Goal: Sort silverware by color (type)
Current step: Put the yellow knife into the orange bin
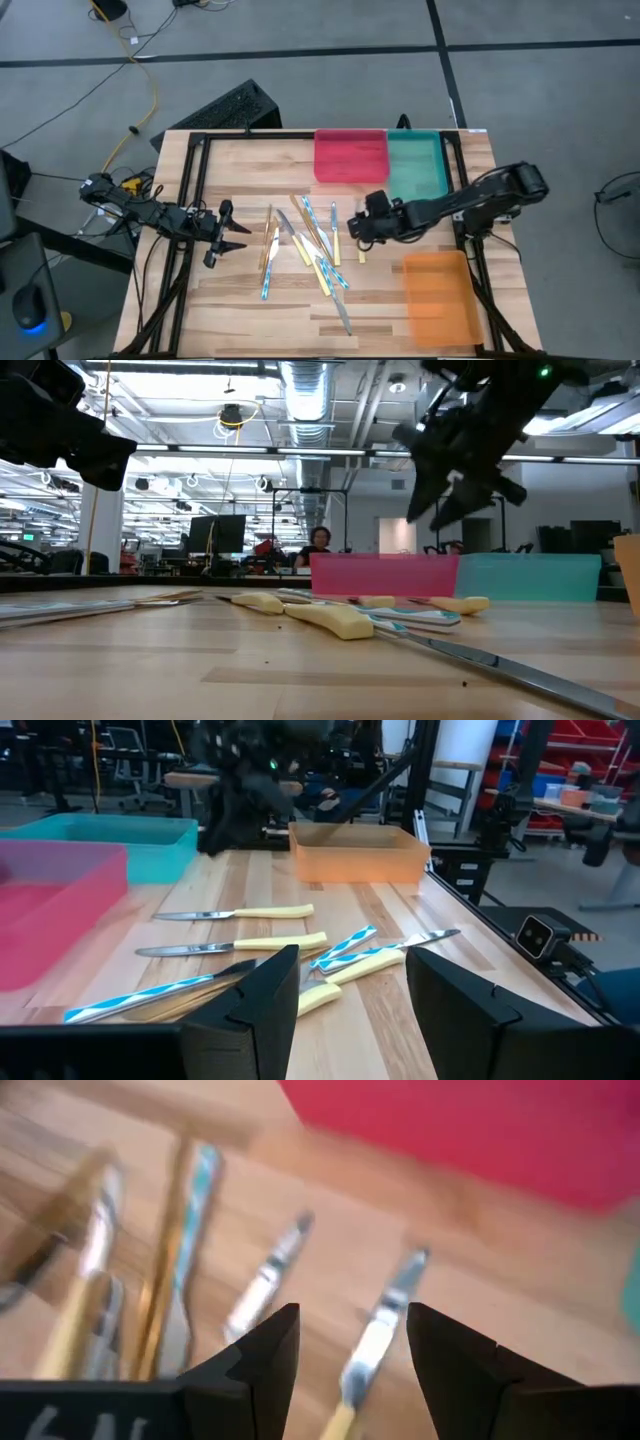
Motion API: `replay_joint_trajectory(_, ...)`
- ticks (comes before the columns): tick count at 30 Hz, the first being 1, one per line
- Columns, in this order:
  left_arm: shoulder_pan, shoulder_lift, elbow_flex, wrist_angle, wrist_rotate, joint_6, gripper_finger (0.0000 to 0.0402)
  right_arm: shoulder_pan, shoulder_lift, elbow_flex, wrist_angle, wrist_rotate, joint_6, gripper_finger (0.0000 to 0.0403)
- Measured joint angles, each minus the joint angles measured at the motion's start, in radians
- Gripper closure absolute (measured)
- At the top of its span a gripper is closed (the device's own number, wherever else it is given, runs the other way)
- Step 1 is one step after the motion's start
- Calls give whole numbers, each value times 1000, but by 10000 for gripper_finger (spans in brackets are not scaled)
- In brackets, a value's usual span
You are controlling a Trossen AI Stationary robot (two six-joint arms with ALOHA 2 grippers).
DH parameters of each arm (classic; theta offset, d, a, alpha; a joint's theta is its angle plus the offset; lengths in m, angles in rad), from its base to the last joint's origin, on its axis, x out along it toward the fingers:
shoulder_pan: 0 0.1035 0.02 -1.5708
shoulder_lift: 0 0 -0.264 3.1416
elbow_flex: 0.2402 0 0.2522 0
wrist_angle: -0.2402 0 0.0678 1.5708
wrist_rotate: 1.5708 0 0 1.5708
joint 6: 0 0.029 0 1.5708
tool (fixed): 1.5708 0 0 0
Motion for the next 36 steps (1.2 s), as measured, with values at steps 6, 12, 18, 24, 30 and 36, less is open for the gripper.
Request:
replay_joint_trajectory(6,0,0,0,0,-11,10,233,24,152,69,-93,-57,102,193)
replay_joint_trajectory(12,0,0,0,0,-13,9,233,55,263,121,-150,-56,164,193)
replay_joint_trajectory(18,0,0,0,0,-13,9,233,83,330,149,-227,-47,227,193)
replay_joint_trajectory(24,0,0,0,2,-34,16,233,111,340,150,-218,-46,263,193)
replay_joint_trajectory(30,0,0,0,6,-79,22,233,114,343,150,-219,-39,284,193)
replay_joint_trajectory(36,0,0,0,7,-79,21,233,117,403,155,-174,-26,330,193)
